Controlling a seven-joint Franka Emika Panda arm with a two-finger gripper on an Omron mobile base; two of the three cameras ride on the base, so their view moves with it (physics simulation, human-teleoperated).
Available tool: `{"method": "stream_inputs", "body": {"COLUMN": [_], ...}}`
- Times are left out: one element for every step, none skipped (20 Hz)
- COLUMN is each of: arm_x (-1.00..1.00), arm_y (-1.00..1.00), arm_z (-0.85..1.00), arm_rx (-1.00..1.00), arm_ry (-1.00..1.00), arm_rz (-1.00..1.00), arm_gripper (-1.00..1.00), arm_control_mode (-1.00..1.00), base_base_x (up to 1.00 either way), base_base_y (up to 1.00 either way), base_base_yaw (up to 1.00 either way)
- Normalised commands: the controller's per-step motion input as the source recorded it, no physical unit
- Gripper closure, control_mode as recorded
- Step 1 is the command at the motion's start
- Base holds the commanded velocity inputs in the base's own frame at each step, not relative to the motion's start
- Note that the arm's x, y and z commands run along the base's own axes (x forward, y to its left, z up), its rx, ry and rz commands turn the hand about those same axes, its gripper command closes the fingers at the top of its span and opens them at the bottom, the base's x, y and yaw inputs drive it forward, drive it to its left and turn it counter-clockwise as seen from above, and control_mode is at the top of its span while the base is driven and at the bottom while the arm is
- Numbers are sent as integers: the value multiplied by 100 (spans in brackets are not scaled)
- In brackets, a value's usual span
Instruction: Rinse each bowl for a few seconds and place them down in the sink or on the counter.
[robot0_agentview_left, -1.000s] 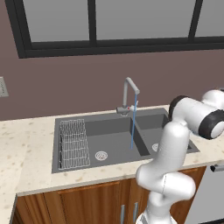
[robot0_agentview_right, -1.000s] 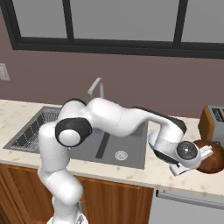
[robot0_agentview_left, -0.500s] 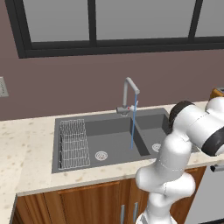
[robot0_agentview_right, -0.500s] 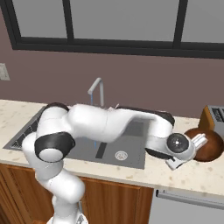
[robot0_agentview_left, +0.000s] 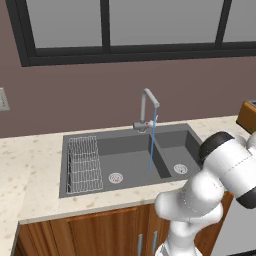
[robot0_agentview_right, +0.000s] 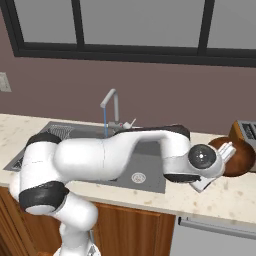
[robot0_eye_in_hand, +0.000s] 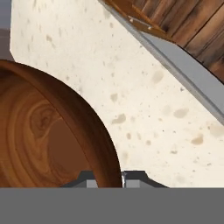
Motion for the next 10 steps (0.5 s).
{"method": "stream_inputs", "body": {"arm_x": [-38,-37,-35,-32,-29,-26,-20,-14,-10,-8], "arm_y": [23,28,31,36,38,39,38,37,32,29], "arm_z": [45,41,38,35,33,31,29,29,30,31], "arm_rx": [-9,-10,-10,-11,-11,-10,-10,-9,-9,-11], "arm_ry": [4,5,5,5,6,7,7,7,5,4], "arm_rz": [9,9,10,10,11,11,12,12,13,13], "arm_gripper": [100,100,100,100,100,100,100,100,100,100], "arm_control_mode": [-100,-100,-100,-100,-100,-100,-100,-100,-100,-100], "base_base_x": [0,0,0,0,0,0,0,0,0,0], "base_base_y": [0,0,0,0,0,0,0,0,0,0], "base_base_yaw": [0,0,0,0,0,0,0,0,0,0]}}
